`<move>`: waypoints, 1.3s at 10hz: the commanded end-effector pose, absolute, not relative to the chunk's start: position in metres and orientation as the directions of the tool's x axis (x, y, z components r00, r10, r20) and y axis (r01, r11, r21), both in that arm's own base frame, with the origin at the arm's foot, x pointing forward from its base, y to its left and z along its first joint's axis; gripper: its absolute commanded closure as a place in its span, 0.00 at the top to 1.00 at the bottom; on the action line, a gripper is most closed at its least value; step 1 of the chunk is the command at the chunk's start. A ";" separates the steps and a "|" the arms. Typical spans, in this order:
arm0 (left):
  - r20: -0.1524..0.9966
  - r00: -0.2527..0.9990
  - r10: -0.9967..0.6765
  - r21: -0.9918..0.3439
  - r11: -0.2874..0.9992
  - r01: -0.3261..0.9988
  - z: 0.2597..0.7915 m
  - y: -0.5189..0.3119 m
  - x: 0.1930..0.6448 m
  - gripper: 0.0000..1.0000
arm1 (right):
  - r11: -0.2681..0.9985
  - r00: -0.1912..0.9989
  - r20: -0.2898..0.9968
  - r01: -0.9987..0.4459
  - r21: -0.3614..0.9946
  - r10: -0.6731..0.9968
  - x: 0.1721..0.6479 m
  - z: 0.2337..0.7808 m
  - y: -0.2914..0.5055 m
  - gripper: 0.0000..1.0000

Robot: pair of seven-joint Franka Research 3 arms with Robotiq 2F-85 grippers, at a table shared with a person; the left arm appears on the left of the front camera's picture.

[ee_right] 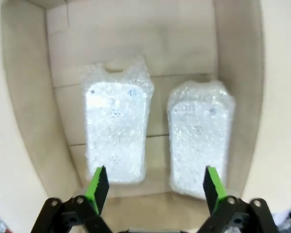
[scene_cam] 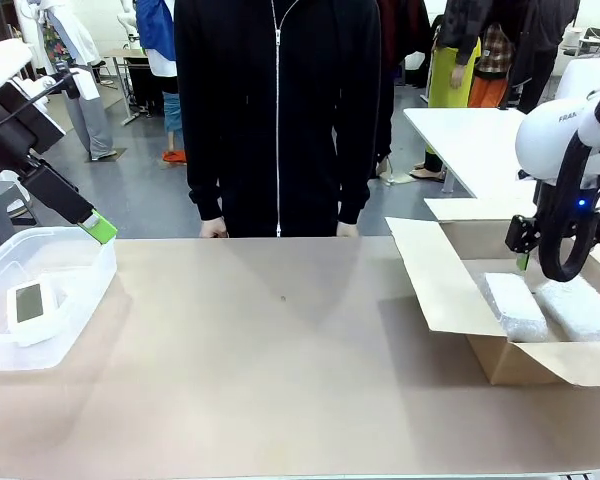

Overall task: Separate and place wrapped and unwrapped clocks.
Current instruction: If the picked Digital clock is wrapped, place it in the Package Box ; if not, place it in the Organizing box.

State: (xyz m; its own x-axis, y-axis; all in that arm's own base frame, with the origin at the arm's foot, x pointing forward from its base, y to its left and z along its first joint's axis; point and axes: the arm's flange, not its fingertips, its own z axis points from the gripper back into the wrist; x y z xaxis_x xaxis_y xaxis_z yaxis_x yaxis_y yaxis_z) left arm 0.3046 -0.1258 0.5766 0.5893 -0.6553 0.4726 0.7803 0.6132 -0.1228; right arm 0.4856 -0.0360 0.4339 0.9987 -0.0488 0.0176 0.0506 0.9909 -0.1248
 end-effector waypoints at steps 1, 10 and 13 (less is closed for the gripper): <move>0.475 0.591 -0.652 -0.127 0.613 0.780 0.577 -0.125 0.304 1.00 | 0.991 0.996 0.041 0.086 -0.105 -0.082 0.475 0.476 -0.027 1.00; 0.475 0.591 -0.652 -0.127 0.613 0.780 0.577 -0.125 0.304 1.00 | 0.997 0.987 0.145 0.069 -0.032 -0.064 0.422 0.599 0.003 1.00; 0.475 0.591 -0.652 -0.127 0.613 0.780 0.577 -0.125 0.304 1.00 | 0.997 0.987 0.145 0.069 -0.032 -0.064 0.422 0.599 0.003 1.00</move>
State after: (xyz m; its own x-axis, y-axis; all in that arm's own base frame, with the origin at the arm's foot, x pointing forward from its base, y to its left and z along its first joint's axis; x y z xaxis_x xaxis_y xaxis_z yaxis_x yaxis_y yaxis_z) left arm 0.3047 -0.1259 0.5766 0.5894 -0.6554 0.4723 0.7803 0.6132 -0.1228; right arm 0.4225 0.0058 0.5984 0.9874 -0.0735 0.1398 0.0791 0.9962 -0.0351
